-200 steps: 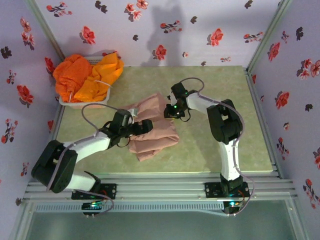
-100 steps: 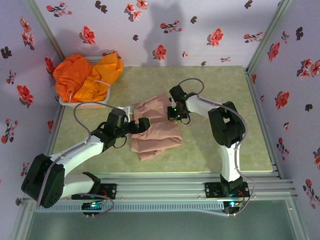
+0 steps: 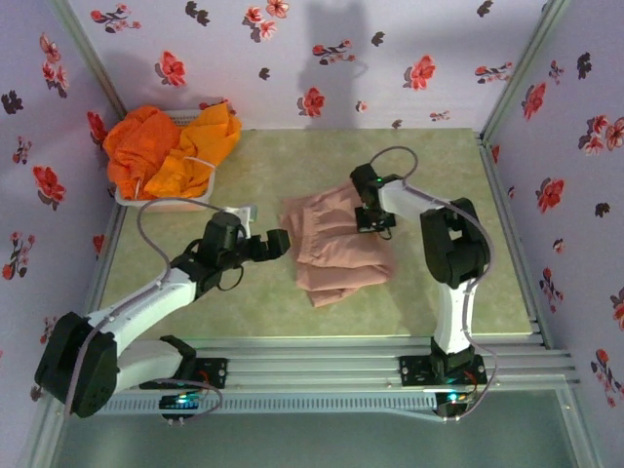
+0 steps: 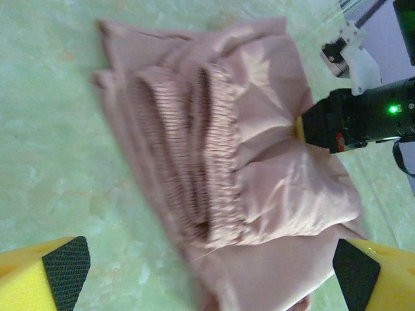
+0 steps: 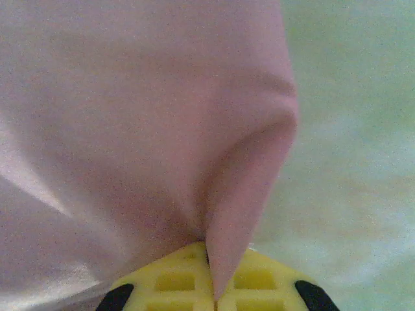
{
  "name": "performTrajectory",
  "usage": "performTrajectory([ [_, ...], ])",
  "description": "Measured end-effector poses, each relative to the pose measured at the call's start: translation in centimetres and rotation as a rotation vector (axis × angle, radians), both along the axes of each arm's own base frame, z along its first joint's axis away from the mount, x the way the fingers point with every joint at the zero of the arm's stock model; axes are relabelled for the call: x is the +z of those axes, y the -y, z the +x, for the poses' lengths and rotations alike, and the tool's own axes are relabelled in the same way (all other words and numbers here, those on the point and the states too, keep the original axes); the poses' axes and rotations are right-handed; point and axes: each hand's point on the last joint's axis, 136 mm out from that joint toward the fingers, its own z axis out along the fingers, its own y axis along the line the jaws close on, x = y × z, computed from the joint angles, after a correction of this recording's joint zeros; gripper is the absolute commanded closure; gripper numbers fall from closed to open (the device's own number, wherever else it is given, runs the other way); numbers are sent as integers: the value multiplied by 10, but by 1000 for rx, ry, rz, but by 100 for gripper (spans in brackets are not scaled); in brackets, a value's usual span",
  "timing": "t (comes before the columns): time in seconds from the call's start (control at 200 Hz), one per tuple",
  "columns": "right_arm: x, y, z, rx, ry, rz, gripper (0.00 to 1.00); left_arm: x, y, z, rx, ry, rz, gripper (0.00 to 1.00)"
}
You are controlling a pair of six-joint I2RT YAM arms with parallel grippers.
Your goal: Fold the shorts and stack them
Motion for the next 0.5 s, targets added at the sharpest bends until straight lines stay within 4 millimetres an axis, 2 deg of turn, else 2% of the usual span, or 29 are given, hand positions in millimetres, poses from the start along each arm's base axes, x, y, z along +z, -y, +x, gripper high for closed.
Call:
performTrajectory([
  [0.095, 10, 47, -2, -38, -7, -125, 100, 7, -2, -1, 5, 21, -3, 1],
  [0.21, 24, 94, -3, -64, -8, -273, 100, 16, -6, -2, 14, 47, -4, 1],
  [0.5, 44, 186, -15, -94, -78, -585, 100, 26, -20, -6, 43, 87, 31, 1],
])
